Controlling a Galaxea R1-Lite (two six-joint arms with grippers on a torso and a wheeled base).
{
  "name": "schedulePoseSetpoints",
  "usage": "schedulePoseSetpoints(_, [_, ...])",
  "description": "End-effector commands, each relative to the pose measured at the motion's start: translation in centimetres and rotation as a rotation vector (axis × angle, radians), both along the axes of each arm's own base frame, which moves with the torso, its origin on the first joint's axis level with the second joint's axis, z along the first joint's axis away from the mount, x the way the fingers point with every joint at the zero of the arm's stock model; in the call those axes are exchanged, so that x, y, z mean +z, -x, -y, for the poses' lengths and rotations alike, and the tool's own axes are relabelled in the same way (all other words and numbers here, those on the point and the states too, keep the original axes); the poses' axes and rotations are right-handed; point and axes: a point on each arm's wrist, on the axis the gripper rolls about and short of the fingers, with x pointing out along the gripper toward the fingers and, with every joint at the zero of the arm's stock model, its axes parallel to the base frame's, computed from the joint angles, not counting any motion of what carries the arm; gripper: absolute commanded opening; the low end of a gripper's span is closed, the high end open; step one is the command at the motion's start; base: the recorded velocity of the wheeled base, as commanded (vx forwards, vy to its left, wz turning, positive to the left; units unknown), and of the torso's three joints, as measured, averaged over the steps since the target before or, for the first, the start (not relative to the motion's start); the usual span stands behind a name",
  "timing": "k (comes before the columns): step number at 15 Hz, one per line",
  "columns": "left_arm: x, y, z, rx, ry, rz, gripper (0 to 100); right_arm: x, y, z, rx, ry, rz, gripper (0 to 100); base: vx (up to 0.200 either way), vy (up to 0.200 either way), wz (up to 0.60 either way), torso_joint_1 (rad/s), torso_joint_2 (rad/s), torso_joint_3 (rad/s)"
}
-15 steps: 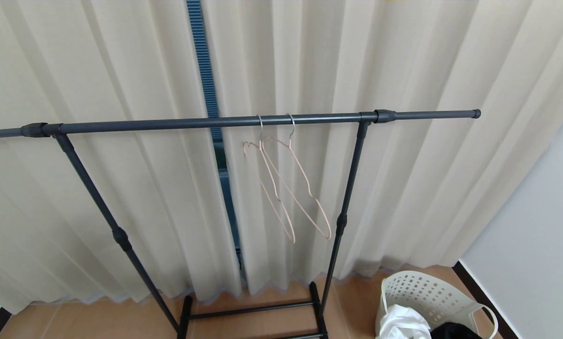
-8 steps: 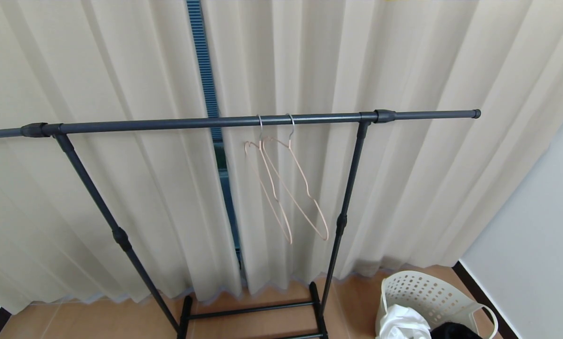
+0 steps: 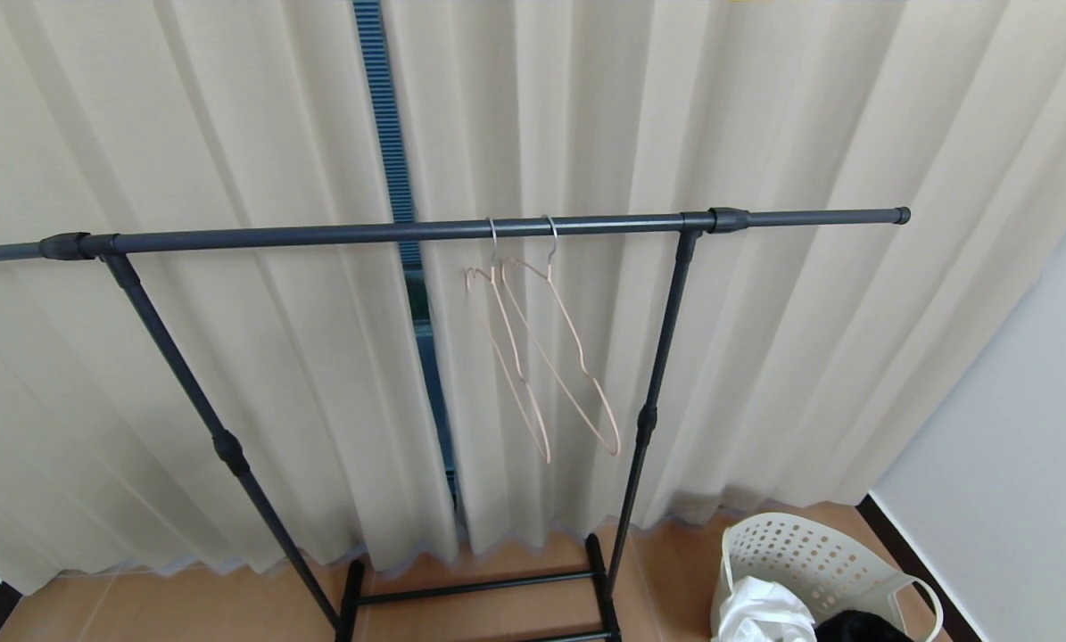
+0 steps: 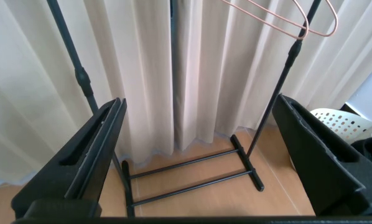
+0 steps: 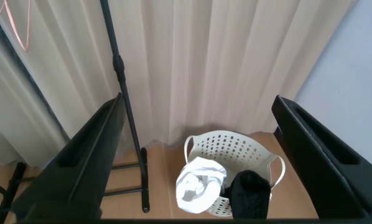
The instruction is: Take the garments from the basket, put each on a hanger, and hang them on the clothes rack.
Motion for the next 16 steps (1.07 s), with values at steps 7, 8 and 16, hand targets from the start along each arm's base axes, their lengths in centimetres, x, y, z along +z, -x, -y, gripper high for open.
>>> schedulePoseSetpoints(7, [0.00, -0.01, 0.00, 0.000, -0.002, -0.001, 100, 0.01, -0.01, 0.00, 0.003, 0.001, -0.001, 100, 0.000, 0.000, 0.00, 0.000, 0.00, 0.000])
schedulePoseSetpoints(8, [0.00, -0.01, 0.00, 0.002, 0.000, -0.001, 100, 0.01, -0.01, -0.01, 0.004, 0.001, -0.001, 100, 0.000, 0.000, 0.00, 0.000, 0.00, 0.000])
schedulePoseSetpoints(16, [0.00, -0.01, 0.01, -0.006, -0.006, 0.000, 100, 0.01, -0.01, -0.01, 0.004, 0.001, -0.001, 100, 0.000, 0.000, 0.00, 0.000, 0.00, 0.000])
